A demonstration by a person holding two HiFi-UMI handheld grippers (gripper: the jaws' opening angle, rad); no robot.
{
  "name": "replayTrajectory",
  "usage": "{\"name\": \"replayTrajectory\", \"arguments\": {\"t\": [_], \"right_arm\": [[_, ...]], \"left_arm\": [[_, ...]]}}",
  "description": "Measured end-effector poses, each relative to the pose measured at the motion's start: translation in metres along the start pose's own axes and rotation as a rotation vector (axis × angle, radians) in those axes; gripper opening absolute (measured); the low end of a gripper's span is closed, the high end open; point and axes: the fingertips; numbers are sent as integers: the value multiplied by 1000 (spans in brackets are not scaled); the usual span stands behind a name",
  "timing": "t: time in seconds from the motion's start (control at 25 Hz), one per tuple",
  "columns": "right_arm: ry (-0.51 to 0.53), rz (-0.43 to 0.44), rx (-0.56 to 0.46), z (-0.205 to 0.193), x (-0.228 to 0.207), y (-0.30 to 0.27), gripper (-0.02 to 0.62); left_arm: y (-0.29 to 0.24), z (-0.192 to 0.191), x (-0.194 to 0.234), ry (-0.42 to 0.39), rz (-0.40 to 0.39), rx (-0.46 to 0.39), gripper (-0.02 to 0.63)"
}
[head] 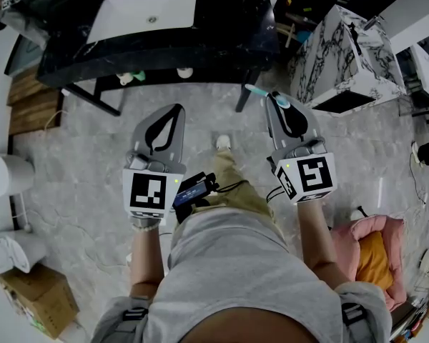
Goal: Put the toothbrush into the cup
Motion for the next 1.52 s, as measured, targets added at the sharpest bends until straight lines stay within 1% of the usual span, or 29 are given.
{"name": "replayTrajectory", "arguments": {"t": [0.56,1.52], "right_arm": [[-7,23,0,-6,-44,-69,32],[-30,116,18,-28,-122,-204,32]], "left_arm": [[-73,0,35,-4,9,-18,11],[-195,-18,105,2,82,25,11]]}}
Point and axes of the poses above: the fingertips, and each gripper's own axes: y backward along the fingers, x to its left, z out of its top, and after that the axes turned 10 degrees about -x, right-handed
